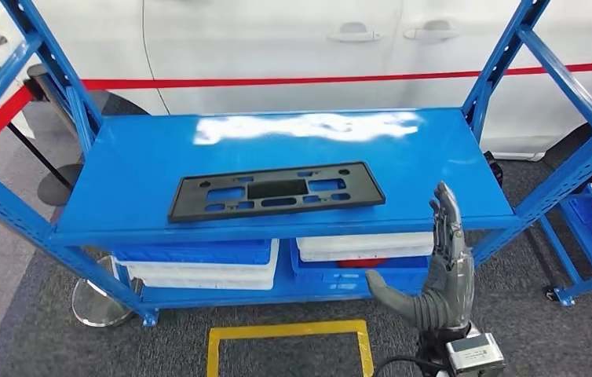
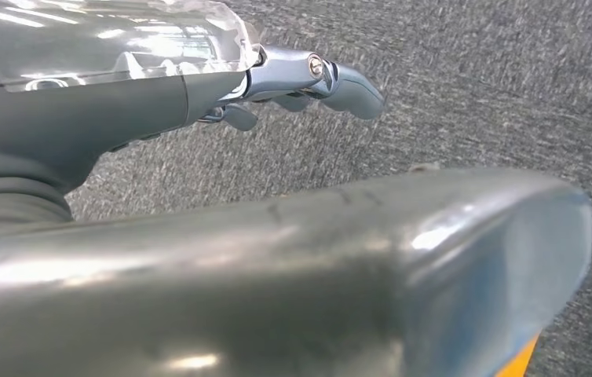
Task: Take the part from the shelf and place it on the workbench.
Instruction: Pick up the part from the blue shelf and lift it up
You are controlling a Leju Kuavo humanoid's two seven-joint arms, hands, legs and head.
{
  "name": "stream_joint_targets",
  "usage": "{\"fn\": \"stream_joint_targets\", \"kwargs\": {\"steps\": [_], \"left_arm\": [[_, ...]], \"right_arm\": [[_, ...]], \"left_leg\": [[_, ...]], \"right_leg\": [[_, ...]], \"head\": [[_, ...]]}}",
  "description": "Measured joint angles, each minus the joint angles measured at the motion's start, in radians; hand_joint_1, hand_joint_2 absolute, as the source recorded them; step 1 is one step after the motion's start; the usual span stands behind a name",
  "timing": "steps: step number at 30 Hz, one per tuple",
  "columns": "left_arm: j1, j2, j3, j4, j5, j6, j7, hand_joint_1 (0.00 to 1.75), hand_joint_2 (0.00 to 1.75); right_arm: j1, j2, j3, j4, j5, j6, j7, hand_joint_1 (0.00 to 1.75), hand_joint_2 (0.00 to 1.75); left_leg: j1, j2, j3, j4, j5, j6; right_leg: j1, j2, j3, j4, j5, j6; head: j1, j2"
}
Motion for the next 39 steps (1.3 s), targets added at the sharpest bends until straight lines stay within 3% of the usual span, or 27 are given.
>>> {"fn": "stream_joint_targets", "kwargs": {"steps": [2,3,4,6,8,10,13,15,17,18,19,20,22,24,28,30,32,33,34,35,37,39], "left_arm": [[-0.001,-0.003,0.010,0.003,-0.015,-0.001,-0.005,0.00,0.00],[-0.001,-0.005,0.013,0.005,-0.021,-0.001,-0.007,0.00,0.00],[-0.001,-0.006,0.015,0.006,-0.026,-0.001,-0.008,0.00,0.00],[-0.001,-0.009,0.019,0.009,-0.036,-0.001,-0.010,0.00,0.00],[-0.002,-0.013,0.021,0.012,-0.045,-0.001,-0.011,0.00,0.00],[-0.004,-0.014,0.022,0.014,-0.053,-0.001,-0.012,0.00,0.00],[-0.006,-0.014,0.022,0.015,-0.066,-0.001,-0.014,0.00,0.00],[-0.008,-0.014,0.022,0.015,-0.076,-0.003,-0.015,0.00,0.00],[-0.008,-0.014,0.022,0.015,-0.086,-0.004,-0.016,0.00,0.00],[-0.008,-0.014,0.022,0.015,-0.090,-0.004,-0.016,0.00,0.00],[-0.008,-0.014,0.022,0.015,-0.093,-0.004,-0.016,0.00,0.00],[-0.008,-0.014,0.022,0.015,-0.097,-0.004,-0.016,0.00,0.00],[-0.009,-0.014,0.022,0.016,-0.103,-0.005,-0.016,0.00,0.00],[-0.010,-0.014,0.022,0.016,-0.108,-0.006,-0.017,0.00,0.00],[-0.010,-0.014,0.022,0.017,-0.121,-0.007,-0.017,0.00,0.00],[-0.011,-0.014,0.022,0.017,-0.127,-0.010,-0.017,0.00,0.00],[-0.012,-0.014,0.022,0.017,-0.133,-0.014,-0.017,0.00,0.00],[-0.012,-0.014,0.022,0.017,-0.137,-0.016,-0.017,0.00,0.00],[-0.012,-0.014,0.022,0.017,-0.140,-0.018,-0.017,0.00,0.00],[-0.011,-0.014,0.022,0.017,-0.143,-0.019,-0.017,0.00,0.00],[-0.012,-0.014,0.021,0.017,-0.151,-0.022,-0.017,0.00,0.00],[-0.014,-0.015,0.020,0.019,-0.158,-0.024,-0.017,0.00,0.00]], "right_arm": [[0.002,-0.008,0.021,-0.026,0.030,-0.002,0.011,0.00,1.75],[0.004,-0.010,0.028,-0.034,0.057,-0.009,0.017,0.00,1.75],[0.005,-0.012,0.035,-0.041,0.089,-0.019,0.024,0.00,1.75],[0.004,-0.016,0.048,-0.052,0.163,-0.040,0.039,0.00,1.75],[-0.001,-0.017,0.058,-0.056,0.237,-0.058,0.055,0.00,1.75],[-0.005,-0.018,0.063,-0.055,0.308,-0.076,0.069,0.00,1.75],[-0.020,-0.020,0.069,-0.043,0.414,-0.099,0.084,0.00,1.75],[-0.036,-0.021,0.077,-0.026,0.483,-0.115,0.097,0.00,1.75],[-0.056,-0.023,0.093,-0.002,0.548,-0.126,0.117,0.00,1.75],[-0.067,-0.024,0.106,0.010,0.575,-0.129,0.131,0.00,1.75],[-0.079,-0.024,0.124,0.022,0.600,-0.132,0.148,0.00,1.75],[-0.091,-0.025,0.144,0.033,0.620,-0.135,0.167,0.00,1.75],[-0.114,-0.025,0.186,0.055,0.653,-0.139,0.208,0.00,1.75],[-0.139,-0.025,0.226,0.085,0.683,-0.142,0.253,0.00,1.75],[-0.179,-0.024,0.303,0.156,0.743,-0.149,0.337,0.00,1.75],[-0.199,-0.023,0.338,0.198,0.773,-0.156,0.376,0.00,1.75],[-0.215,-0.022,0.372,0.247,0.804,-0.162,0.413,0.00,1.75],[-0.222,-0.021,0.389,0.272,0.819,-0.164,0.432,0.00,1.75],[-0.228,-0.020,0.406,0.298,0.834,-0.166,0.451,0.00,1.75],[-0.236,-0.018,0.422,0.324,0.850,-0.169,0.469,0.00,1.75],[-0.255,-0.012,0.453,0.372,0.880,-0.176,0.504,0.00,1.75],[-0.278,-0.004,0.486,0.420,0.910,-0.181,0.539,0.00,1.75]], "left_leg": [[-0.001,0.000,-0.002,0.000,0.000,0.002],[-0.001,0.000,-0.002,0.001,0.000,0.001],[-0.001,-0.001,-0.001,0.002,-0.002,0.001],[-0.001,-0.003,0.002,0.007,-0.008,-0.004],[-0.005,-0.004,0.001,0.015,-0.015,-0.013],[-0.007,-0.004,-0.004,0.019,-0.019,-0.022],[-0.007,-0.004,-0.009,0.033,-0.032,-0.039],[-0.002,-0.003,-0.049,0.117,-0.080,-0.052],[0.008,-0.003,-0.117,0.248,-0.135,-0.062],[0.013,-0.003,-0.139,0.287,-0.142,-0.066],[0.018,-0.003,-0.146,0.293,-0.129,-0.070],[0.022,-0.002,-0.133,0.258,-0.097,-0.074],[0.026,-0.002,-0.075,0.128,-0.029,-0.077],[0.024,-0.005,-0.039,0.045,-0.003,-0.070],[0.020,-0.006,-0.034,0.025,0.004,-0.039],[0.020,-0.005,-0.033,0.018,0.010,-0.025],[0.014,-0.004,-0.035,0.017,0.010,-0.017],[0.011,-0.004,-0.036,0.018,0.010,-0.015],[0.007,-0.005,-0.035,0.019,0.009,-0.013],[0.003,-0.006,-0.034,0.020,0.008,-0.012],[-0.002,-0.007,-0.031,0.022,0.006,-0.011],[-0.005,-0.007,-0.034,0.025,0.003,-0.015]], "right_leg": [[0.000,0.000,-0.064,0.122,-0.049,0.000],[0.000,0.000,-0.082,0.151,-0.048,0.000],[0.000,0.000,-0.083,0.145,-0.028,0.000],[0.001,-0.001,-0.039,0.036,0.048,-0.006],[0.005,-0.002,0.009,-0.077,0.092,-0.014],[0.009,-0.001,0.018,-0.107,0.093,-0.020],[0.001,-0.002,0.021,-0.116,0.096,-0.031],[-0.004,-0.006,0.025,-0.121,0.097,-0.038],[-0.004,-0.009,0.024,-0.121,0.096,-0.041],[-0.005,-0.009,0.023,-0.120,0.096,-0.041],[-0.006,-0.009,0.024,-0.118,0.095,-0.040],[-0.008,-0.009,0.025,-0.116,0.093,-0.037],[-0.011,-0.008,0.027,-0.111,0.088,-0.028],[-0.010,-0.007,0.027,-0.107,0.086,-0.015],[-0.013,-0.006,0.025,-0.106,0.082,0.010],[-0.013,-0.006,-0.008,-0.032,0.036,0.013],[-0.009,-0.006,-0.075,0.105,-0.026,0.011],[-0.007,-0.006,-0.102,0.157,-0.040,0.010],[-0.004,-0.006,-0.111,0.172,-0.033,0.006],[-0.001,-0.006,-0.101,0.147,-0.008,0.000],[0.009,-0.005,-0.039,0.017,0.061,-0.019],[0.019,-0.006,0.006,-0.085,0.093,-0.034]], "head": [[0.000,0.000],[0.000,0.000],[0.000,0.000],[0.001,0.000],[0.000,0.000],[-0.001,0.000],[-0.002,0.000],[-0.007,0.000],[-0.010,0.000],[-0.010,0.000],[-0.010,0.000],[-0.010,0.000],[-0.010,0.000],[-0.010,0.000],[-0.009,0.000],[-0.008,0.000],[-0.008,0.000],[-0.008,0.000],[-0.008,0.000],[-0.008,0.000],[-0.008,0.000],[-0.009,0.000]]}}
